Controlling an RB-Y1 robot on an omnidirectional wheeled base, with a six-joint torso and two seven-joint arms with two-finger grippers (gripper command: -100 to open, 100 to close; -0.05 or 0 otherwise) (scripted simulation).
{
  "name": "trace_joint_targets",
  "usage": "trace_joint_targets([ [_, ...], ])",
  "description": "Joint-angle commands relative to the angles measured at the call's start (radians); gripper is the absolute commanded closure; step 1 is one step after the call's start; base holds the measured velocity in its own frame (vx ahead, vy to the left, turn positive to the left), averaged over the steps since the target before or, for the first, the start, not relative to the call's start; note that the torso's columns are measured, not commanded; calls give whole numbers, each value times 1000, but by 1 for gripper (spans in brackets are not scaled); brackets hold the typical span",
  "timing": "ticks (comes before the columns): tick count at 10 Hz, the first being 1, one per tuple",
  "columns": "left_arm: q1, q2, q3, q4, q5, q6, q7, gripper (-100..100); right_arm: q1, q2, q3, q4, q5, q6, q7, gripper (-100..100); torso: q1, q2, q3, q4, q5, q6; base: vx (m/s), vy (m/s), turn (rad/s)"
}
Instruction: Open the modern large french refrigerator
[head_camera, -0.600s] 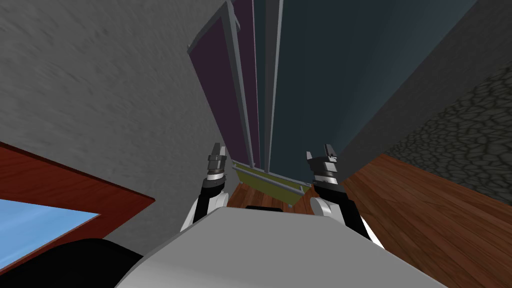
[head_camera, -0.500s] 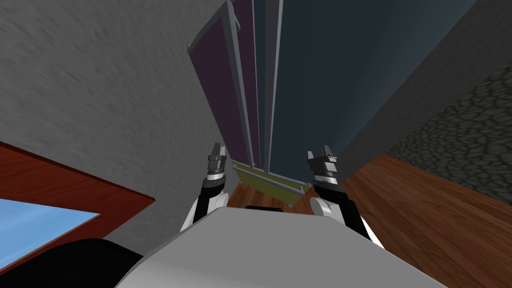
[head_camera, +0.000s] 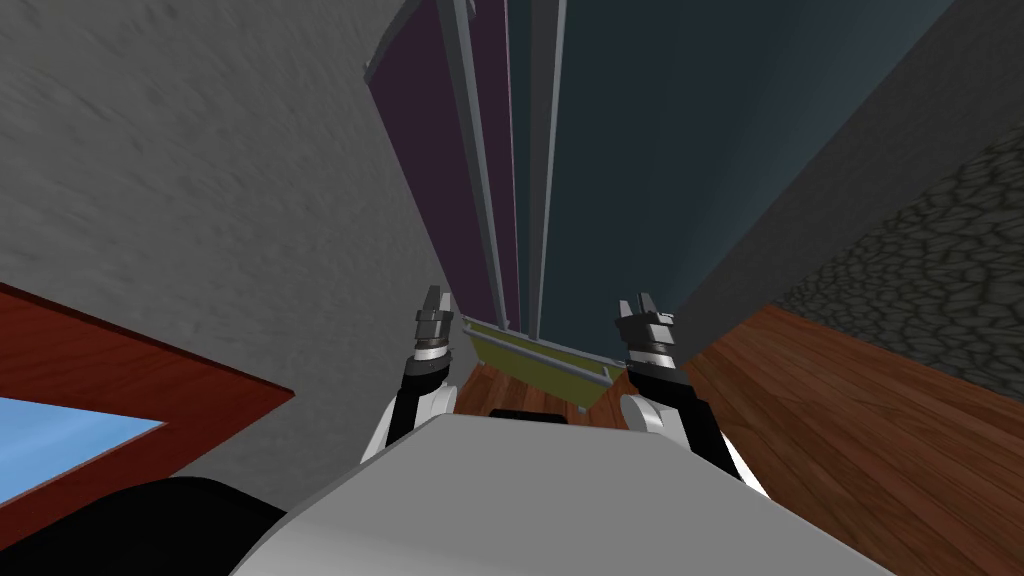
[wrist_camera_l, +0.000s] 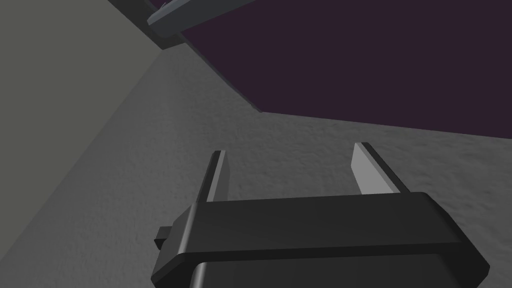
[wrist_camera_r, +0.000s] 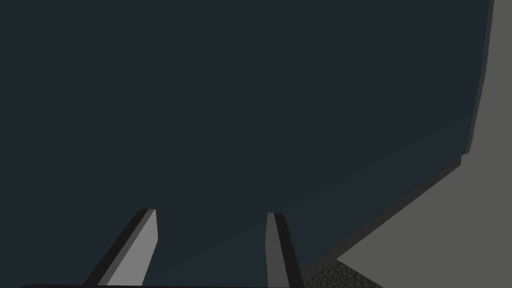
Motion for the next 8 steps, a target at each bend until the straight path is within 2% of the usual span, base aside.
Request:
trace_joint_targets([
  [1, 0, 0, 0, 0, 0, 0, 0, 0, 0, 0, 0, 0, 0, 0, 0, 0, 0, 74, -147, 74, 0, 0, 0, 0, 0],
  [3, 0, 0, 0, 0, 0, 0, 0, 0, 0, 0, 0, 0, 0, 0, 0, 0, 0, 222, -443, 221, 0, 0, 0, 0, 0],
  [4, 0, 0, 0, 0, 0, 0, 0, 0, -4, -46, 1, 14, 11, -11, 29, -100, 0, 295, -590, 295, 0, 0, 15, 14, -43],
  [5, 0, 0, 0, 0, 0, 0, 0, 0, -7, -65, 2, 23, 18, -18, 49, -100, 1, 329, -659, 328, 0, 0, 18, 20, -46],
  [8, 0, 0, 0, 0, 0, 0, 0, 0, -20, -116, 5, 67, 50, -51, 132, -100, 1, 341, -684, 342, 0, 0, 18, 29, -56],
])
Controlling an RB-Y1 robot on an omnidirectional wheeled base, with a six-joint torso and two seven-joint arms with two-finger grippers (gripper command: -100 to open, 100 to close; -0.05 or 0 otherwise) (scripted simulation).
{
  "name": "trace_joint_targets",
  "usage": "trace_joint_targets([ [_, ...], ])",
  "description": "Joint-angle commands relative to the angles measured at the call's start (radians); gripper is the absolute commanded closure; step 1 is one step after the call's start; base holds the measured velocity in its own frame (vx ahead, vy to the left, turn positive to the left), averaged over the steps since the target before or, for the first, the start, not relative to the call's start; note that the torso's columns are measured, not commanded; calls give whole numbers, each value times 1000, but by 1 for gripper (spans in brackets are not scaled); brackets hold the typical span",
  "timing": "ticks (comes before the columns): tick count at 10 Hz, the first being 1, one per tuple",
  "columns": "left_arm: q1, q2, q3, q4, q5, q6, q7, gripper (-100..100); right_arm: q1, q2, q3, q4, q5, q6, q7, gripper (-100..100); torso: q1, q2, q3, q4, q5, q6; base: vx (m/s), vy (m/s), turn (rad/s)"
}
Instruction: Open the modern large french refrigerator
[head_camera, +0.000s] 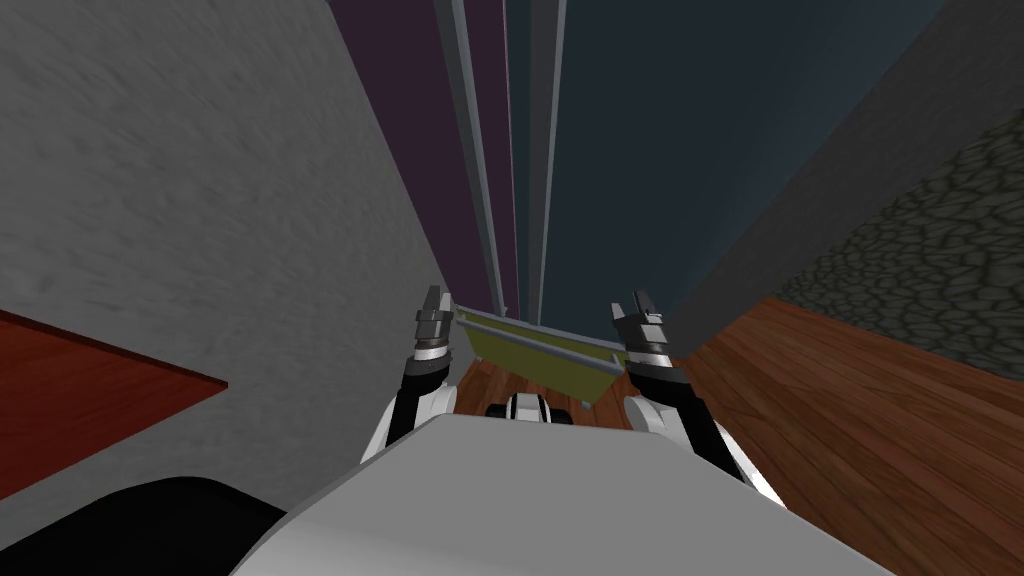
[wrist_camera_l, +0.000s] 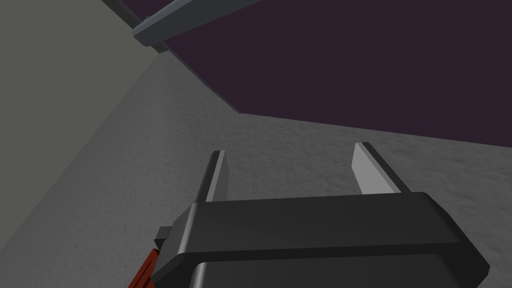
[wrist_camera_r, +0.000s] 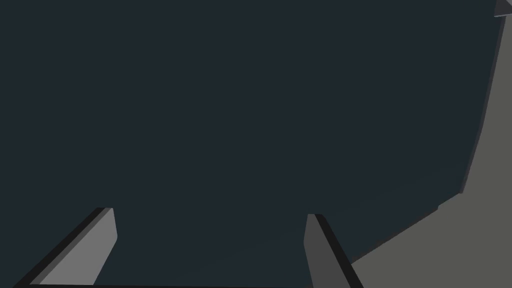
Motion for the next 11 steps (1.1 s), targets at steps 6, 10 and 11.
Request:
trace_joint_targets([
  [6, 0, 0, 0, 0, 0, 0, 0, 0, -28, -66, 8, 90, 65, -68, 182, -100, 0, 1, 0, 0, 0, 0, 18, 24, -44],
  [10, 0, 0, 0, 0, 0, 0, 0, 0, -42, -88, 12, 138, 100, -104, 281, -100, -1, 0, 0, 0, 0, 0, 18, 26, -48],
  [11, 0, 0, 0, 0, 0, 0, 0, 0, -50, -98, 14, 164, 119, -124, 317, -100, -1, 1, 0, 0, 0, 0, 16, 30, -57],
])
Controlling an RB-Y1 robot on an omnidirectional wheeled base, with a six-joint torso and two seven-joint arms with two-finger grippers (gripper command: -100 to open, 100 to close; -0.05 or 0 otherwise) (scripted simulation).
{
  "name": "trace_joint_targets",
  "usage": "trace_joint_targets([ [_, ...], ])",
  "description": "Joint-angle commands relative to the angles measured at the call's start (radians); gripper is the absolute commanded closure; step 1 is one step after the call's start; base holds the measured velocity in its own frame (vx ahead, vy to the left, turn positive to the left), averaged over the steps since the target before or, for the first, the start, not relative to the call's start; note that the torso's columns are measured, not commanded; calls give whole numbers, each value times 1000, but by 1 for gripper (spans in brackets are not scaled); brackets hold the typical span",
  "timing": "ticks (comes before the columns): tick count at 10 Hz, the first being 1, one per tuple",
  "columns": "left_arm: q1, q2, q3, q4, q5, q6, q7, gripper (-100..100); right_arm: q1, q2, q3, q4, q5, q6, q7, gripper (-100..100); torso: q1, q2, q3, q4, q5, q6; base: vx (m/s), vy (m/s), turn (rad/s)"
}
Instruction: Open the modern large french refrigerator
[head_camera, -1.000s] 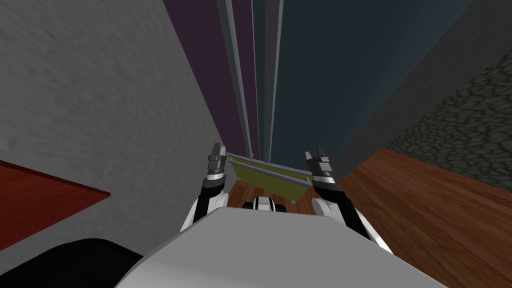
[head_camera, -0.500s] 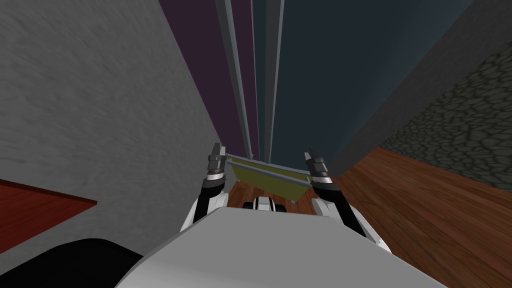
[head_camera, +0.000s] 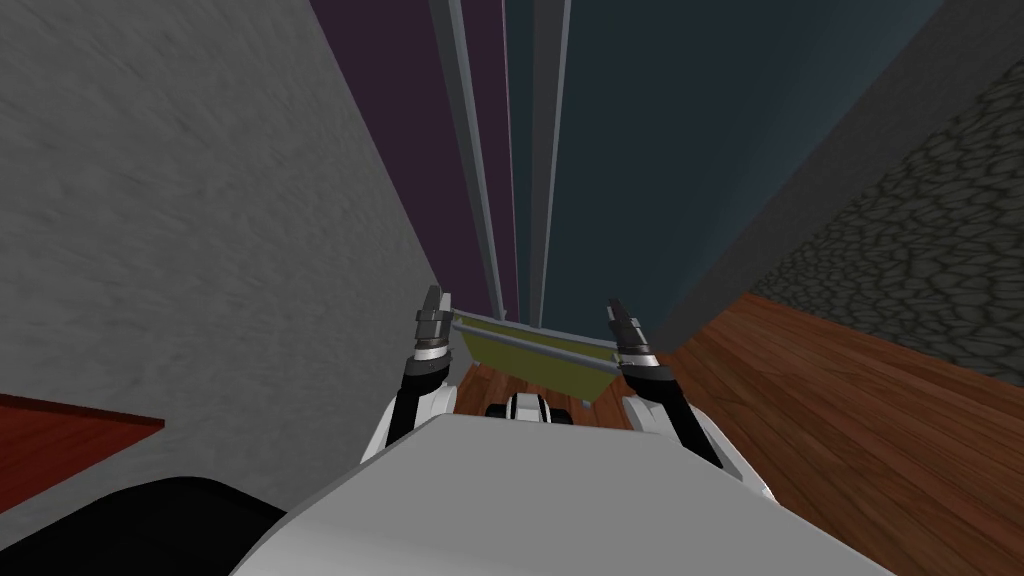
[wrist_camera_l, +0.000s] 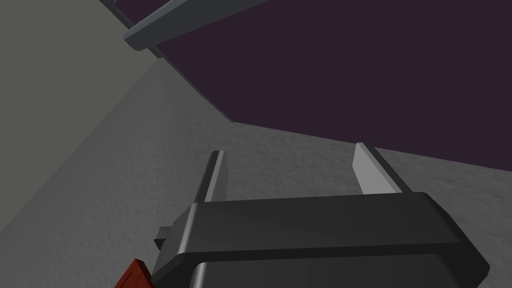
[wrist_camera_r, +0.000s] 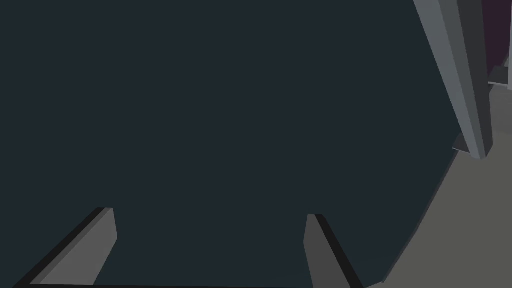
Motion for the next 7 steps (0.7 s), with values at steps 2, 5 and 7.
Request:
trace_joint_targets([
  [2, 0, 0, 0, 0, 0, 0, 0, 0, -15, -19, 6, 56, 42, -45, 101, -100, 0, 0, 0, 0, 0, 0, 20, 25, -58],
  [5, 0, 0, 0, 0, 0, 0, 0, 0, -24, -26, 8, 84, 62, -65, 178, -100, 0, 0, 0, 0, 0, 0, 20, 29, -47],
  [7, 0, 0, 0, 0, 0, 0, 0, 0, -32, -33, 10, 113, 83, -87, 236, -100, 0, 0, 0, 0, 0, 0, 15, 31, -58],
])
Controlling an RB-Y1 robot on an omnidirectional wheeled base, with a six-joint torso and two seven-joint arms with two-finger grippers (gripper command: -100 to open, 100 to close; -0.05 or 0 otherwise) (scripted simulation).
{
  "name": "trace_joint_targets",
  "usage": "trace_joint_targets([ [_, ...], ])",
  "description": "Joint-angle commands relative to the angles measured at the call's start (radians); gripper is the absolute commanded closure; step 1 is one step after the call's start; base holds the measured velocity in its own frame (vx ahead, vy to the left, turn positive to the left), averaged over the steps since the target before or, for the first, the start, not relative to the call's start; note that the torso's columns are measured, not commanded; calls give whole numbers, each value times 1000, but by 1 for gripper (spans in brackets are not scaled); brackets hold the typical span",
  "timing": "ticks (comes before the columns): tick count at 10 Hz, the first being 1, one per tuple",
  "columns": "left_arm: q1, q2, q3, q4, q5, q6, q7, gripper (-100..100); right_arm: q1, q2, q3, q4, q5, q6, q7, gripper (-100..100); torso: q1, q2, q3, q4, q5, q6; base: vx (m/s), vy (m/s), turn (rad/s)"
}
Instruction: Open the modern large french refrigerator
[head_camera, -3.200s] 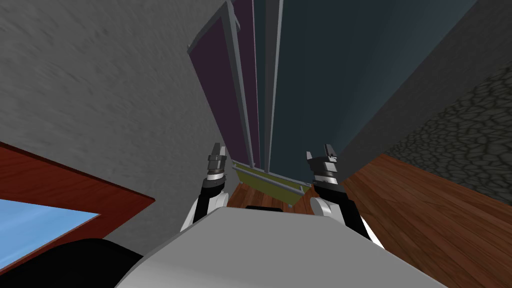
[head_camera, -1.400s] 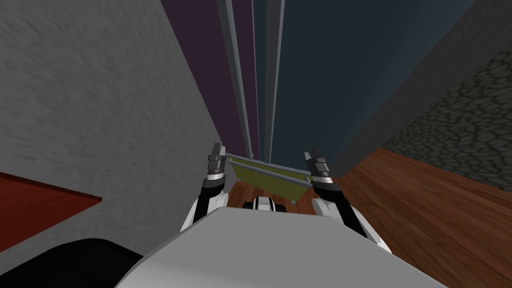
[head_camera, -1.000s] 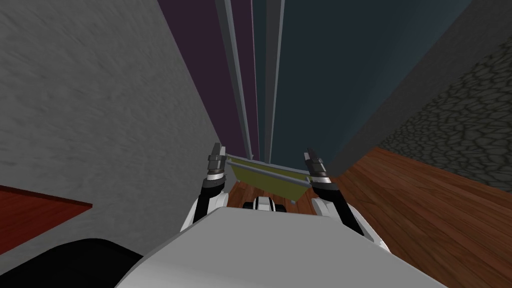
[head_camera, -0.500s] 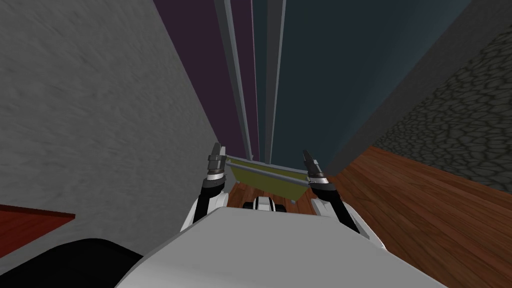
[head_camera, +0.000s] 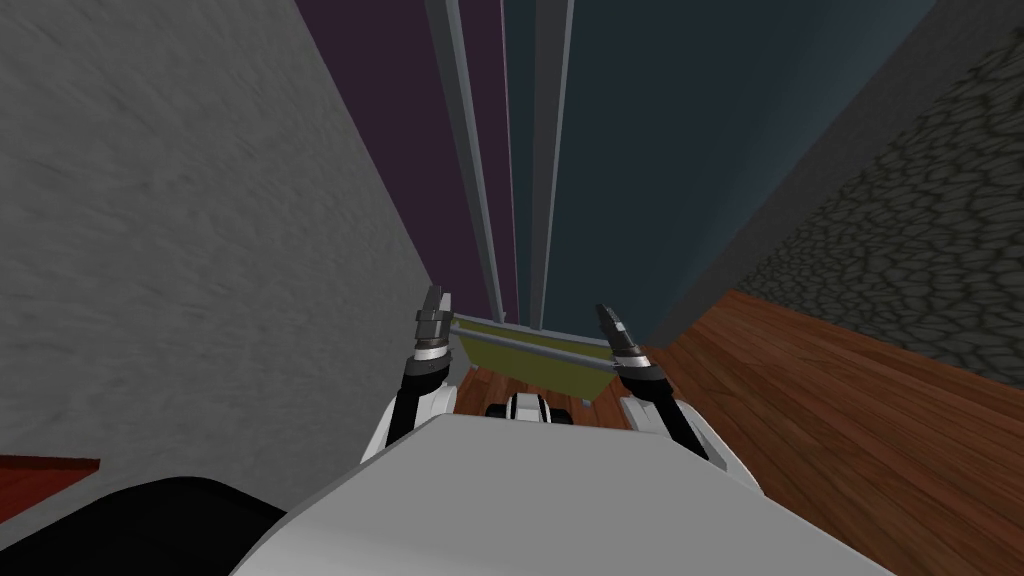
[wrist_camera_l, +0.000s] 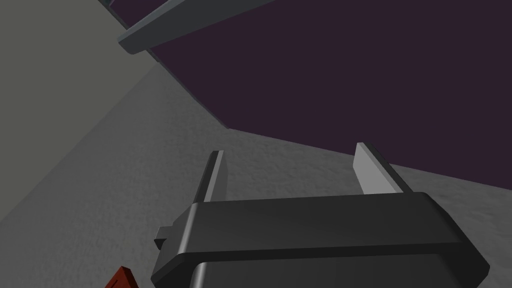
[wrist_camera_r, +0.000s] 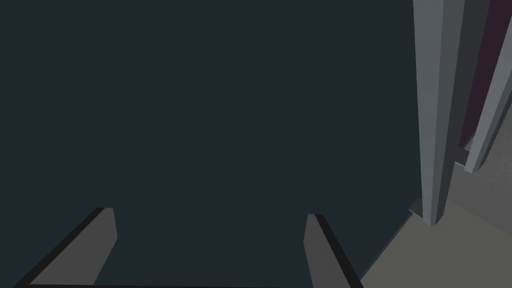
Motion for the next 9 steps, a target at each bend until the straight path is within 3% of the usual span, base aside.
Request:
trace_joint_targets([
  [1, 0, 0, 0, 0, 0, 0, 0, 0, -9, -8, 5, 41, 32, -35, 78, -100, 0, 0, 0, 0, 0, 0, 22, 38, -63],
  [4, 0, 0, 0, 0, 0, 0, 0, 0, -18, -12, 7, 70, 54, -57, 167, -100, 0, 0, 0, 0, 0, 0, 19, 30, -56],
  [5, 0, 0, 0, 0, 0, 0, 0, 0, -27, -16, 10, 101, 75, -79, 196, -100, -1, 0, 0, 0, 0, 0, 19, 38, -97],
  [7, 0, 0, 0, 0, 0, 0, 0, 0, -27, -16, 10, 101, 75, -79, 229, -100, 0, 0, 0, 0, 0, 0, 15, 20, -7],
  [8, 0, 0, 0, 0, 0, 0, 0, 0, -37, -18, 12, 132, 97, -101, 270, -100, -1, 0, 0, 0, 0, 0, 15, 19, -77],
  [9, 0, 0, 0, 0, 0, 0, 0, 0, -37, -18, 12, 132, 97, -101, 291, -100, -1, 0, 0, 0, 0, 0, 15, 25, -47],
])
